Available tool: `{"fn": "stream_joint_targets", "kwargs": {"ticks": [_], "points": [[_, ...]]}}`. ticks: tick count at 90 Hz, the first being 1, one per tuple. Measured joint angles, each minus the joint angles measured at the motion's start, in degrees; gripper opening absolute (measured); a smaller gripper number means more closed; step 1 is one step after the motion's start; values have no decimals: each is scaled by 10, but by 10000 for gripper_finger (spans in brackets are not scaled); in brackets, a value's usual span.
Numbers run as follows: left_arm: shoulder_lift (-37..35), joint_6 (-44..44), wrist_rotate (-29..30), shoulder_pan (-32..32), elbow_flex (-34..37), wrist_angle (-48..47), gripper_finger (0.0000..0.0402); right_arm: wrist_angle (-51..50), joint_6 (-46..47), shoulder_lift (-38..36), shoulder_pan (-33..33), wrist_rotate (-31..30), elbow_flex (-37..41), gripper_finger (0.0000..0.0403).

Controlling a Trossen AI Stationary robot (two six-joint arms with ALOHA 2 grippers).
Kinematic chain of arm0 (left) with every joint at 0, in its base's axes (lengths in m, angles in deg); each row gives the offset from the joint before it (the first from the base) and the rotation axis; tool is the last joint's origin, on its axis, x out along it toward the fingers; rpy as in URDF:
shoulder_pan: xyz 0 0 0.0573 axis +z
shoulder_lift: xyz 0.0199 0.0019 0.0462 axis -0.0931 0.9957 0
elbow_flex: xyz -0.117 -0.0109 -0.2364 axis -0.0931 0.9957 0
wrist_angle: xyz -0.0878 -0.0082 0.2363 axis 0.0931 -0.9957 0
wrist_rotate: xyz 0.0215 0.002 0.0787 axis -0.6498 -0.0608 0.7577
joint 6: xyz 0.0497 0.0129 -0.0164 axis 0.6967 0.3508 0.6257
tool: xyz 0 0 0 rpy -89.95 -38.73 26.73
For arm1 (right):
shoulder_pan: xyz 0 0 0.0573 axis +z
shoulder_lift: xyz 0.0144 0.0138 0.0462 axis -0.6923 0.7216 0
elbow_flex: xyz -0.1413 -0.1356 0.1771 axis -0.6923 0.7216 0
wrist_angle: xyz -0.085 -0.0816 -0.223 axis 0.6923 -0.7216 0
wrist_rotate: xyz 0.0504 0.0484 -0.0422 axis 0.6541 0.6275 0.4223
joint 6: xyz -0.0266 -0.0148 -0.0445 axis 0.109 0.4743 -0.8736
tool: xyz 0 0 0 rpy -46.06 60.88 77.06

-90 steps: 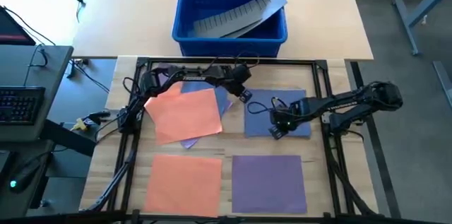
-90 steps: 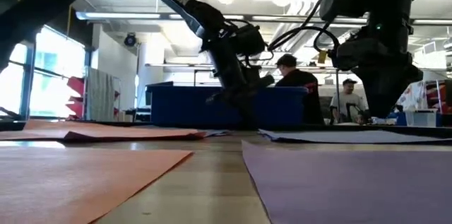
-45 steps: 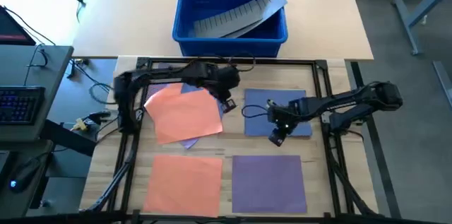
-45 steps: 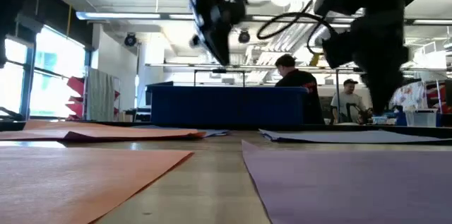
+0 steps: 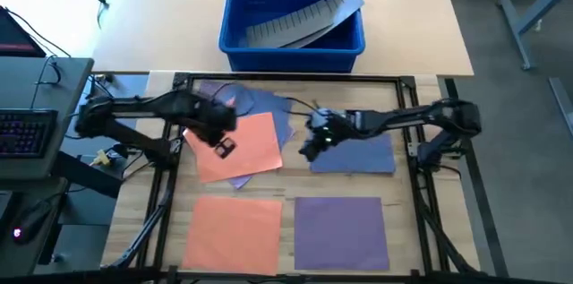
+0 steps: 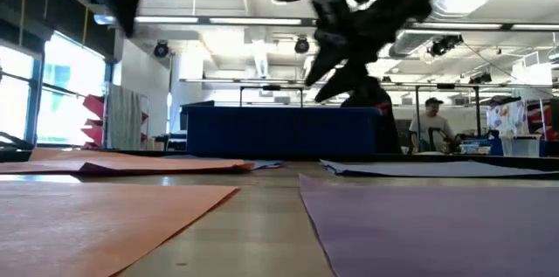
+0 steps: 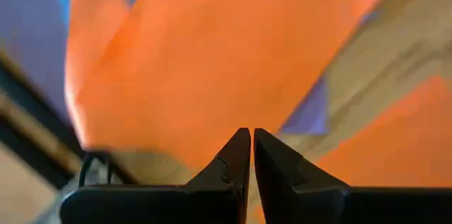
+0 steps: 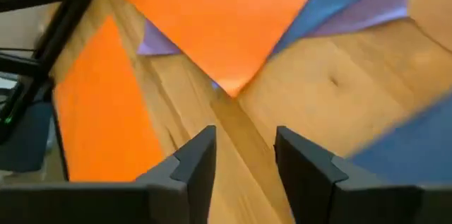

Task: Organize paper
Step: Stack the orange paper on top of the orange paper

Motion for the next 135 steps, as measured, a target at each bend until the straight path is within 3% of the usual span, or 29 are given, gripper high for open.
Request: {"fn": "stream_joint_targets", "kwargs": {"ticks": [25, 43, 62, 86, 112, 135], "points": [[-127, -106, 2, -55, 210, 114, 0, -51, 79, 147, -14, 53, -122, 210], [-140, -89, 26, -63, 305, 195, 0, -51, 184, 204, -15, 55, -155, 223], [-139, -28, 18, -63, 393, 347, 0, -50, 256, 256, -6, 52, -204, 214], [-138, -15, 15, -62, 447, 403, 0, -53, 287, 300, 6, 42, -272, 211], [-140, -15, 4, -62, 491, 462, 0, -51, 281, 299, 15, 43, -322, 211], [-139, -15, 4, -62, 494, 489, 0, -78, 282, 298, 16, 25, -325, 210]]}}
